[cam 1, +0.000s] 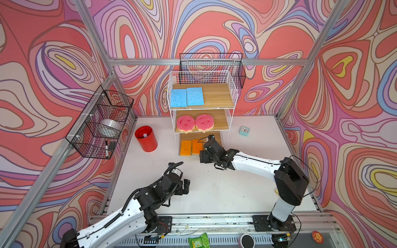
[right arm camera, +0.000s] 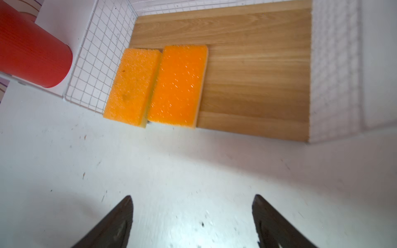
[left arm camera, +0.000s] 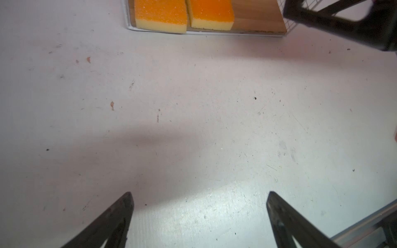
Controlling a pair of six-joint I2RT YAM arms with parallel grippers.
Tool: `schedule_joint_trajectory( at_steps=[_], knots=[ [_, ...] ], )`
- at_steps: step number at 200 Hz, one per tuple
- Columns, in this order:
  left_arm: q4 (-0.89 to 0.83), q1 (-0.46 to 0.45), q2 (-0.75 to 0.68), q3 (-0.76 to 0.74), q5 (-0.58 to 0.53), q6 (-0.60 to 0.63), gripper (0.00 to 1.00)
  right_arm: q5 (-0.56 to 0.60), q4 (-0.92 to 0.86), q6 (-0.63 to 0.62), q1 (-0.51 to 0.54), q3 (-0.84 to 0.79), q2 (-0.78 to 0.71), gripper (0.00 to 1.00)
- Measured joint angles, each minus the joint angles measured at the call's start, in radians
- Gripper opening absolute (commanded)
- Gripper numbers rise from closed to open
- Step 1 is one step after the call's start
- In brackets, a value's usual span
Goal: Place and organize the cleaning sponges onto the shelf
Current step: 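Withdraw the right gripper and move it over the yellow sponge on the table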
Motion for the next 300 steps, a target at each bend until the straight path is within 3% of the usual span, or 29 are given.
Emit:
schedule_joint_trajectory(
  at_steps=[33, 71, 86, 114, 136, 155, 205, 263, 300],
  knots=[
    [0.093, -0.157, 0.215, 0.092, -0.058, 0.031, 1.0, 0.037, -0.215, 0.112, 0.0, -0.169, -0.279, 0.9],
    [0.278, -0.204, 0.416, 0.168, -0.064, 0.057, 1.0, 0.102, -0.547, 0.244, -0.064, -0.181, -0.549, 0.97],
    [0.33, -0.207, 0.473, 0.185, -0.056, 0.071, 1.0, 0.116, -0.641, 0.266, -0.199, -0.181, -0.645, 0.98],
    [0.408, -0.209, 0.526, 0.207, -0.029, 0.091, 1.0, 0.063, -0.727, 0.23, -0.61, -0.192, -0.764, 0.98],
    [0.443, -0.209, 0.523, 0.208, -0.007, 0.101, 1.0, -0.008, -0.728, 0.183, -0.883, -0.231, -0.747, 0.98],
    [0.447, -0.209, 0.504, 0.208, 0.006, 0.105, 1.0, -0.048, -0.714, 0.147, -1.018, -0.275, -0.682, 0.98],
    [0.444, -0.209, 0.413, 0.208, 0.018, 0.109, 1.0, -0.052, -0.69, 0.121, -1.055, -0.285, -0.632, 0.96],
    [0.386, -0.209, 0.397, 0.208, 0.021, 0.109, 1.0, -0.003, -0.666, 0.272, -1.115, -0.372, -0.612, 0.97],
    [0.362, -0.209, 0.385, 0.208, 0.022, 0.108, 0.99, -0.002, -0.61, 0.304, -1.178, -0.432, -0.56, 0.95]
  ],
)
